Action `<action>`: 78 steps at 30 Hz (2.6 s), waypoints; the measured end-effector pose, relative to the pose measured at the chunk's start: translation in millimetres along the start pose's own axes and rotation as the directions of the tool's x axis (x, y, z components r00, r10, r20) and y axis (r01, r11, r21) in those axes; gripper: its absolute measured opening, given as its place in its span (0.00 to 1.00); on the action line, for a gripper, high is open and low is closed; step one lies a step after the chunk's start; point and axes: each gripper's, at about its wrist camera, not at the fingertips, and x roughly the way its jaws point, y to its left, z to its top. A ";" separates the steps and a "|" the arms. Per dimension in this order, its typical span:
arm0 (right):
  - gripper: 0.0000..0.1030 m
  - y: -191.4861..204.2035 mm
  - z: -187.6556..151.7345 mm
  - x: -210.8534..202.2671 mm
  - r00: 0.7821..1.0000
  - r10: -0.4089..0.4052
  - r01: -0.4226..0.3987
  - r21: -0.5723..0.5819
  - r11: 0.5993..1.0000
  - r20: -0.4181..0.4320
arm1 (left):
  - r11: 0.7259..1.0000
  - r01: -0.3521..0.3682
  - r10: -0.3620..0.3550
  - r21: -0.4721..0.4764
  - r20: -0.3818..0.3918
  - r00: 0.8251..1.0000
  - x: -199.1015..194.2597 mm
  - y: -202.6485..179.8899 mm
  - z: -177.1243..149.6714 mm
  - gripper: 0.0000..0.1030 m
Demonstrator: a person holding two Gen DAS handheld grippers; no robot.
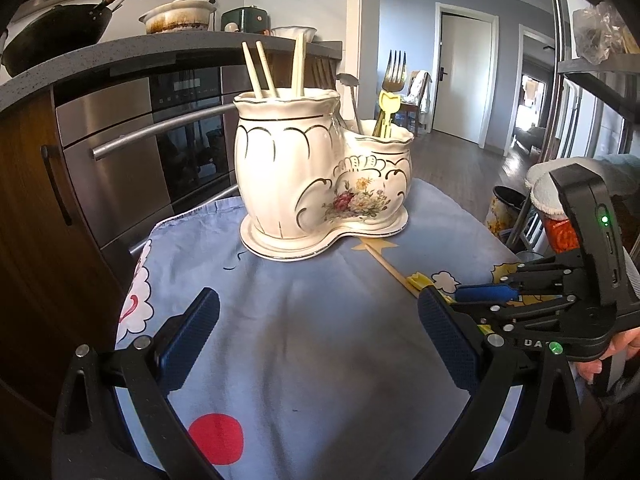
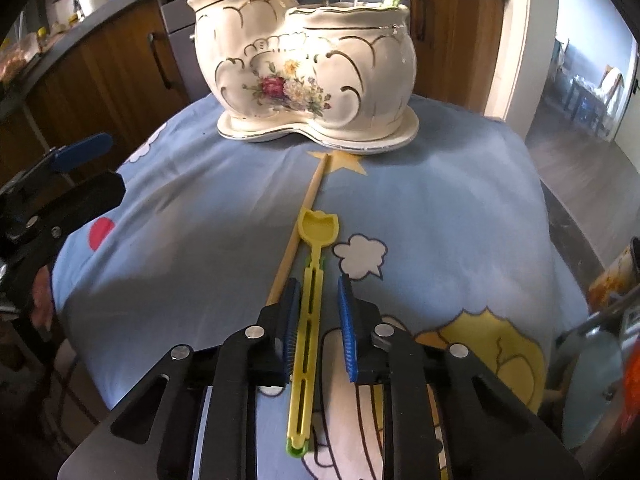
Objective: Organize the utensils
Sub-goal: 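Grasp the yellow-green plastic utensil with the right tool, then close the left tool on the wooden chopstick while the right tool lifts the yellow utensil, then lift the chopstick with the left tool while the right tool carries the yellow utensil to the holder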
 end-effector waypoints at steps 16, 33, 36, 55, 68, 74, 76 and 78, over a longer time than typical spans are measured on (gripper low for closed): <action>0.10 -50.3 -9.3 -37.1 0.994 -0.008 -0.004 0.106 0.994 0.113 | 0.999 0.040 -0.041 -0.009 -0.091 0.995 26.7 -34.4 2.9 0.95; 0.10 -83.9 -21.1 -52.3 0.987 -0.031 0.007 0.153 0.988 0.157 | 0.994 0.071 -0.049 0.085 -0.242 0.969 72.9 -97.8 -2.7 0.84; 0.10 -83.8 -22.3 -52.5 0.987 -0.027 0.002 0.151 0.988 0.158 | 0.993 0.051 -0.021 0.102 -0.277 0.961 81.9 -101.7 -6.8 0.77; 0.10 -67.8 -21.6 -57.9 0.985 -0.009 -0.011 0.114 0.993 0.174 | 0.987 0.140 -0.099 0.080 -0.384 0.918 63.1 -42.3 -5.5 0.06; 0.10 -50.1 -16.6 -57.0 0.986 -0.001 -0.014 0.083 0.996 0.170 | 0.988 0.128 -0.081 0.090 -0.402 0.912 43.7 -21.6 -17.5 0.08; 0.10 -48.7 -15.4 -62.9 0.981 -0.008 -0.008 0.082 0.997 0.195 | 0.981 0.145 -0.089 0.128 -0.365 0.927 38.6 -27.5 -16.8 0.06; 0.10 -49.9 -15.6 -65.8 0.977 -0.011 -0.009 0.092 0.996 0.214 | 0.978 0.160 -0.107 0.133 -0.338 0.935 33.0 -27.7 -14.5 0.06; 0.10 -49.9 -13.4 -68.6 0.974 -0.010 -0.012 0.097 0.995 0.227 | 0.978 0.165 -0.118 0.130 -0.308 0.944 24.9 -23.8 -10.9 0.06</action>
